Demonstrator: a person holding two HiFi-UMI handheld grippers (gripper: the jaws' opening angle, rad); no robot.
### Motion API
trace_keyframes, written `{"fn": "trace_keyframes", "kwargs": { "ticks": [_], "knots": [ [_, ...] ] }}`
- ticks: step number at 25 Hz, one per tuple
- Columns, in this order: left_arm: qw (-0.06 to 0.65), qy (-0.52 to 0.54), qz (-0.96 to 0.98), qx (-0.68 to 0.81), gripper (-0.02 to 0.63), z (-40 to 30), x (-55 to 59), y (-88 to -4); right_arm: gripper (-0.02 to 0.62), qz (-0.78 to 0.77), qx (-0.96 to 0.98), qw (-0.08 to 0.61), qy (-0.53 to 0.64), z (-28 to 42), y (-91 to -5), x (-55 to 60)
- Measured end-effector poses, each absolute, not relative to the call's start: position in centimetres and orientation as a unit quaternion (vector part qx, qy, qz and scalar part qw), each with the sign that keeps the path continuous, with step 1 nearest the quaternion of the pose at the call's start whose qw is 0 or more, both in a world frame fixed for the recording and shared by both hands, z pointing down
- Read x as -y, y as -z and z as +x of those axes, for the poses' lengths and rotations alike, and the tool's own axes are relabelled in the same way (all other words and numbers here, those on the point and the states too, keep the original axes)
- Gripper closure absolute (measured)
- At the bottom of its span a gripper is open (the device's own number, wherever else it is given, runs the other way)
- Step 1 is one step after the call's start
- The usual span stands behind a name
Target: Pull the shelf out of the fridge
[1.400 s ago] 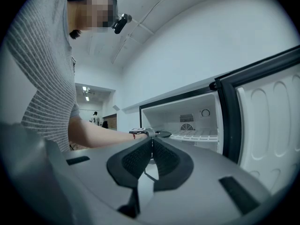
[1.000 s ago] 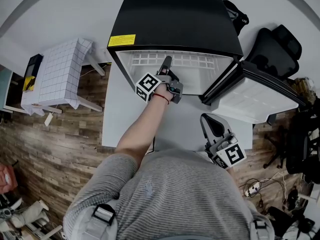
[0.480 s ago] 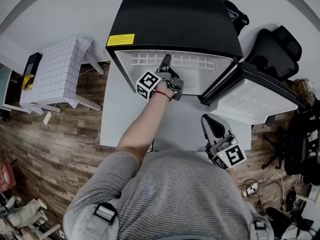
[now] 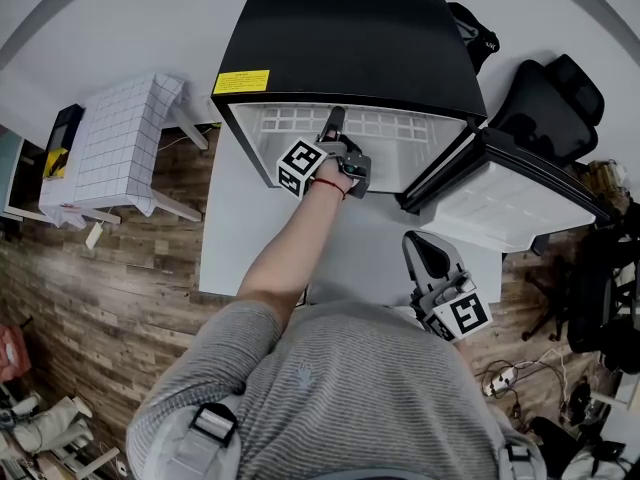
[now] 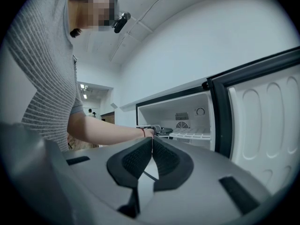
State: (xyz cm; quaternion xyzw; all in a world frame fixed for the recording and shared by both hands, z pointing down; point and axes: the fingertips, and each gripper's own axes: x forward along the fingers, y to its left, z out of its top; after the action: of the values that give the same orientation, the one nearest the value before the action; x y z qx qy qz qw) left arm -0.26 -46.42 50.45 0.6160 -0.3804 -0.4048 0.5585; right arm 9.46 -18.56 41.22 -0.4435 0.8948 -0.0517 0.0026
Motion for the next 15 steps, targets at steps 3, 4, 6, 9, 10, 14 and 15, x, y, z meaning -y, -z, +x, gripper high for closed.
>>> {"fn": "trace_keyframes", "kwargs": {
  "ticks": [3, 4, 6, 9, 10, 14, 15],
  "knots": [
    [0.558, 0.408, 0.613, 0.383, 0.460, -0.4, 46.8, -50.3, 0.581, -0.445, -0.894, 0.000, 0.052, 9.4, -41.2, 18.6],
    [0.558, 0.409, 0.612, 0.384, 0.460, -0.4, 47.0, -50.3, 0.581, -0.445, -0.894, 0.000, 0.052, 9.4, -41.2, 18.6],
    [0.556, 0.412, 0.611, 0.384, 0.460, -0.4, 47.3, -50.2, 0.581, -0.446, -0.894, 0.000, 0.053, 9.5, -41.3, 18.7],
    [0.555, 0.414, 0.609, 0.386, 0.462, -0.4, 47.7, -50.2, 0.581, -0.447, -0.893, -0.001, 0.052, 9.7, -41.3, 18.8],
    [0.556, 0.414, 0.609, 0.386, 0.467, -0.4, 47.8, -50.2, 0.581, -0.448, -0.892, -0.001, 0.052, 9.7, -41.3, 18.9],
    [0.554, 0.414, 0.609, 0.388, 0.509, -0.4, 47.8, -50.4, 0.581, -0.449, -0.892, -0.001, 0.051, 9.7, -41.3, 18.8],
    [0.552, 0.416, 0.610, 0.387, 0.514, -0.4, 47.8, -50.3, 0.581, -0.450, -0.892, -0.003, 0.050, 9.8, -41.4, 18.8]
  ]
}}
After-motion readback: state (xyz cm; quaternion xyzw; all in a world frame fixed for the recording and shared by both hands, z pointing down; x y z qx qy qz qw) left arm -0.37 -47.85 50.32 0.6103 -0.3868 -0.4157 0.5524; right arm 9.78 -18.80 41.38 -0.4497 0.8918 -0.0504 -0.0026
